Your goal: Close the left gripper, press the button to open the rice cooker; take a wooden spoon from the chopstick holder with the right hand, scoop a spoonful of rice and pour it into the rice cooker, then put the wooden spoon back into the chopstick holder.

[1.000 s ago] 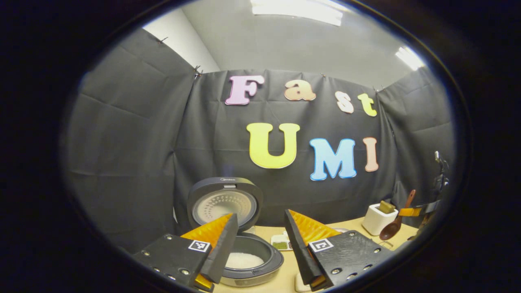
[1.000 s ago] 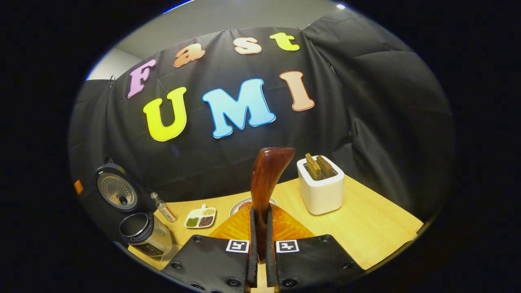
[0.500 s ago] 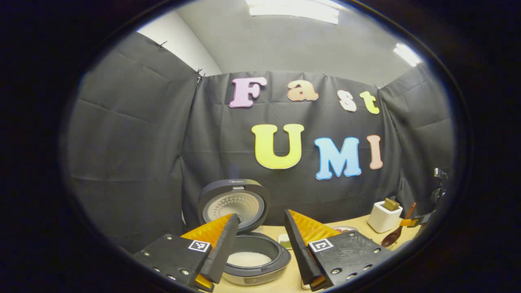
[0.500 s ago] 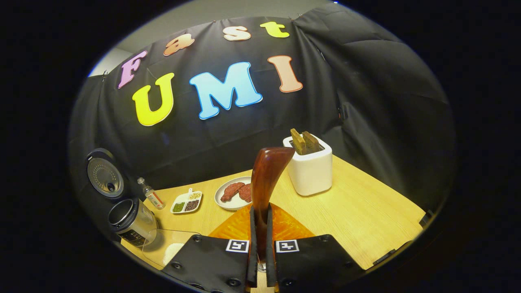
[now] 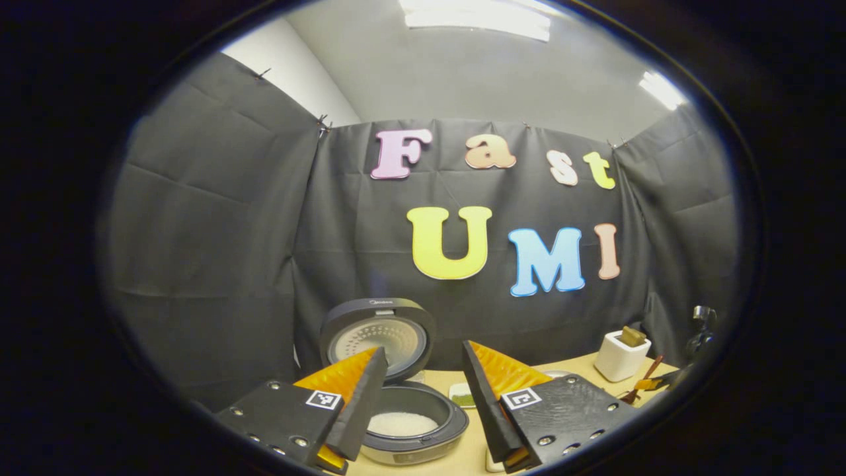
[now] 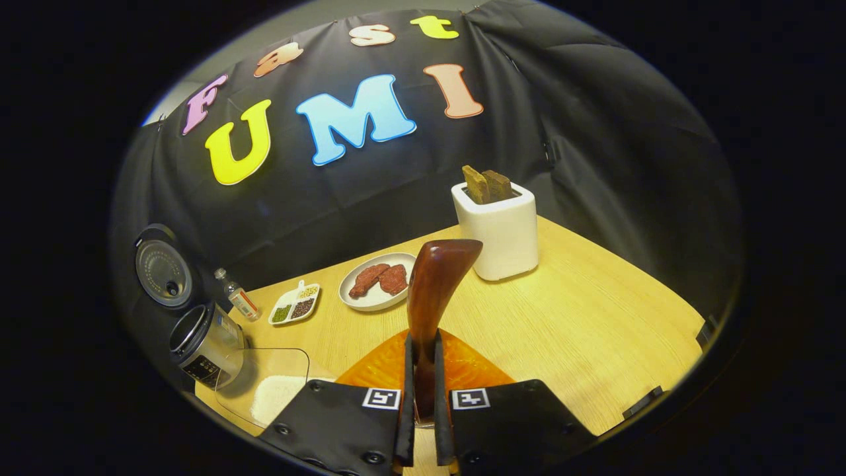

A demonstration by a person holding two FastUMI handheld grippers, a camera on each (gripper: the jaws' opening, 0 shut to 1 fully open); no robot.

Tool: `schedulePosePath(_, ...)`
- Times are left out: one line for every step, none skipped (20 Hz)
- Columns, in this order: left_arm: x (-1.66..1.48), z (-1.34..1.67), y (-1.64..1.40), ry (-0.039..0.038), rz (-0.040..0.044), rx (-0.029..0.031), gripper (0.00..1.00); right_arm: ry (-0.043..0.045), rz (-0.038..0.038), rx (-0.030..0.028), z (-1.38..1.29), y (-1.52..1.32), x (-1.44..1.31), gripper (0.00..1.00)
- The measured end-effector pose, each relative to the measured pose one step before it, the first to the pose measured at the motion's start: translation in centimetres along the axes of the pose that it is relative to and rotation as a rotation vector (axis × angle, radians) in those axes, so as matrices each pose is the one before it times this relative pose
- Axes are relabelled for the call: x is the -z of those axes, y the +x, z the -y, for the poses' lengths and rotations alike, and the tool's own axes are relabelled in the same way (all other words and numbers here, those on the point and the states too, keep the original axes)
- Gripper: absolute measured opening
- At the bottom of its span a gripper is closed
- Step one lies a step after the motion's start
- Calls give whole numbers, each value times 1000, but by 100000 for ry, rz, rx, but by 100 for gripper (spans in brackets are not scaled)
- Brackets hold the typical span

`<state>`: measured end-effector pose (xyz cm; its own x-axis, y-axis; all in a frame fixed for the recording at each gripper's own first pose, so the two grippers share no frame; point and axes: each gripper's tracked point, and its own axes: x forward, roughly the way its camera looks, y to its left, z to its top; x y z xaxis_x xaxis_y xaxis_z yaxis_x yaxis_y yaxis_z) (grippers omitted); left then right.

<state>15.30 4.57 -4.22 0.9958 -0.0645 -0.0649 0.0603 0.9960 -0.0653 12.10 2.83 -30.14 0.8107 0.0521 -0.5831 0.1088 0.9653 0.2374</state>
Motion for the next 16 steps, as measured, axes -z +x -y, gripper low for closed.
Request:
schedulePosePath(-113, 39, 81, 331, 139, -127, 72, -483, 370, 339, -53, -94, 40, 17)
schedulePosePath(-317, 139, 62, 211, 682, 51, 74, -869, 1444, 395, 263, -419, -624, 18)
schedulePosePath(-299, 265, 5, -52, 656, 251, 73, -1307, 1603, 611, 168, -425, -579, 23)
schedulePosePath(-225, 250, 59, -39, 425, 488, 73, -1729, 1536, 466, 67, -372, -550, 33)
schedulePosePath(-114, 182, 69, 143, 456, 290, 73, -2327, 1774, 858, 203, -366, -781, 49)
schedulePosePath(-131, 113, 53, 100, 450, 216, 72, -2703, 1719, 1349, 448, -478, -764, 66)
schedulePosePath(-43, 79, 56, -71, 397, -21, 72, -2457, 1727, 1531, 364, -533, -788, 85)
schedulePosePath(-84, 19, 160, -414, 242, 52, 71, -2607, 3146, 1529, 398, -636, -1208, 96)
schedulePosePath(22, -50, 75, -543, -52, 12, 71, -2597, 3813, 1115, 235, -759, -1503, 98)
schedulePosePath(35, -78, 142, -361, -161, -120, 71, -2637, 3834, 836, 150, -629, -1496, 98)
schedulePosePath(92, -157, 185, -30, -282, -351, 72, -2514, 3629, 309, -20, -546, -1481, 98)
schedulePosePath(50, -134, 225, 166, 47, -315, 72, -2268, 3332, 281, 163, -539, -1439, 98)
schedulePosePath(3, -194, 329, 268, -34, -399, 71, -1928, 2665, 53, -2, -485, -1250, 98)
schedulePosePath(-216, -184, 320, 188, 178, -193, 72, -1444, 2433, -250, -100, -545, -1079, 98)
schedulePosePath(-143, -162, 432, 106, 260, -188, 72, -1067, 2130, -109, -180, -490, -1083, 98)
schedulePosePath(-336, -192, 532, 277, 196, -218, 71, -881, 2053, -105, -140, -478, -952, 98)
